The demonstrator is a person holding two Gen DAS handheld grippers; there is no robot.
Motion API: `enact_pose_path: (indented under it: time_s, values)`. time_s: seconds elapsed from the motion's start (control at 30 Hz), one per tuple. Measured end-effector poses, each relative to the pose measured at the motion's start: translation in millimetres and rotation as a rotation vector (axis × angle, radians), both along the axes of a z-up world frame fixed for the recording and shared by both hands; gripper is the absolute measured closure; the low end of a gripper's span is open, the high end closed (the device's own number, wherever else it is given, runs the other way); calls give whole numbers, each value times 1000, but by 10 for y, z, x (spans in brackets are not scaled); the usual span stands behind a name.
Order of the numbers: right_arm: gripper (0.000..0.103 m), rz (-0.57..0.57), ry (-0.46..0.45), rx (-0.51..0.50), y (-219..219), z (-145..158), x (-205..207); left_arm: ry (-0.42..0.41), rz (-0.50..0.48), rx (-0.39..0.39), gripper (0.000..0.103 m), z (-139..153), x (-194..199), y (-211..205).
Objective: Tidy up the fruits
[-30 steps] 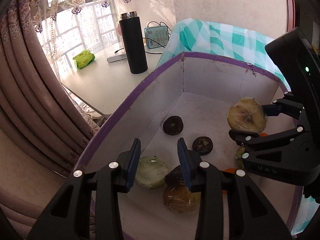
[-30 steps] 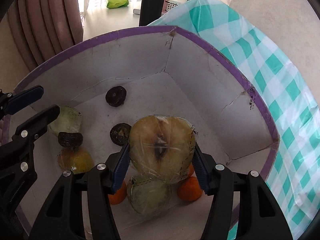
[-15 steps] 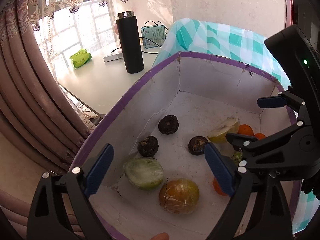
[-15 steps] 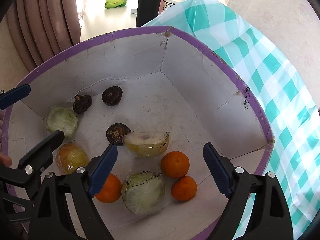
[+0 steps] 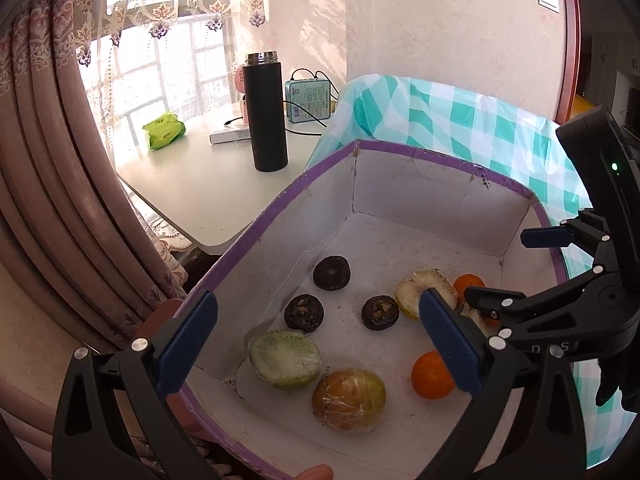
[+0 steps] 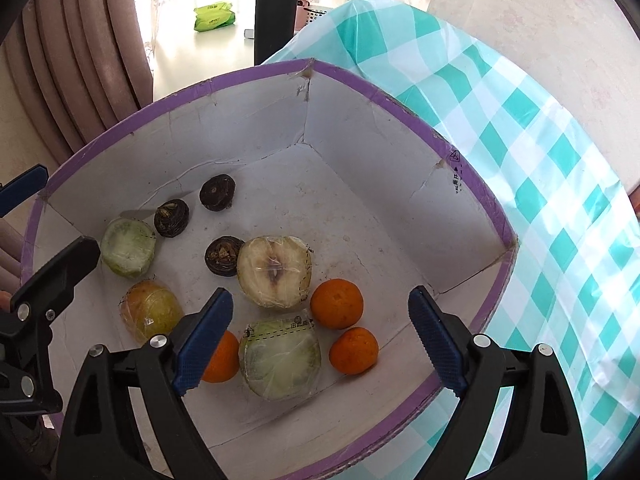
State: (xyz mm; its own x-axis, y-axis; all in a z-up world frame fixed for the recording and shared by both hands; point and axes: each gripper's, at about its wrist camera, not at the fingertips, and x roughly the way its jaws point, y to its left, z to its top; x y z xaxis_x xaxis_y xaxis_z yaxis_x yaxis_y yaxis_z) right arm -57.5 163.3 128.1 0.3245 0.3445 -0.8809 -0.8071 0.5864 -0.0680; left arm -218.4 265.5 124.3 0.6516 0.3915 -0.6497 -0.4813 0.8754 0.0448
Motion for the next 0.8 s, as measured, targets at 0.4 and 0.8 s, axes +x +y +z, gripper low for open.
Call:
enact_pose_path:
  time_s: [0.4,0.8]
  values:
    - [16,-10,54,-66,-9,119,-202,73,58,-50,2,61,-71,47]
    - [16,11,74,-118,45,-70,-287,131,39,-130,2,-110,-35,156]
